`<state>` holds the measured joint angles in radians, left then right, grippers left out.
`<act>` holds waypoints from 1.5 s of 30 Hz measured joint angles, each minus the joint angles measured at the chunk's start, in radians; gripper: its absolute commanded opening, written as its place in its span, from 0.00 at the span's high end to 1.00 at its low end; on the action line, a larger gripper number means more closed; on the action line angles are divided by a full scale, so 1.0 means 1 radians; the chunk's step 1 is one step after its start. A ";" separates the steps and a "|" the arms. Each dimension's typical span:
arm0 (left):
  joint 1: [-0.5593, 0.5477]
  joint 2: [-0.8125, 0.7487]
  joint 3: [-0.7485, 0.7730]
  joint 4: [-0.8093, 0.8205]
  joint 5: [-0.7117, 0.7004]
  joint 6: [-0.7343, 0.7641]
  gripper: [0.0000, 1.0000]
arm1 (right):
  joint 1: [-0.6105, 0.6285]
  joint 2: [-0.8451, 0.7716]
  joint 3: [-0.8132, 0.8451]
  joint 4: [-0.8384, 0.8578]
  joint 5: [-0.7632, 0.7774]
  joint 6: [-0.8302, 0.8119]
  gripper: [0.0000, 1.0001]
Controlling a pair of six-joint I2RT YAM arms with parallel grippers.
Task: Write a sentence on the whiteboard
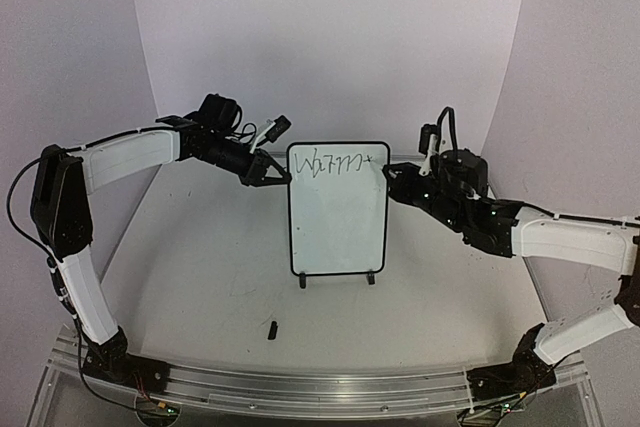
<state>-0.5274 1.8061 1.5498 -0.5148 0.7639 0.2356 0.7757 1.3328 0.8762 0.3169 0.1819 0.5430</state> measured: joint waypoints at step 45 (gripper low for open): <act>-0.002 -0.001 0.000 0.000 -0.002 0.000 1.00 | -0.001 -0.013 0.067 -0.065 0.087 -0.093 1.00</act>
<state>-0.5293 1.8053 1.5497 -0.5152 0.7621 0.2356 0.7750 1.3201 0.9428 0.2519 0.2689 0.4503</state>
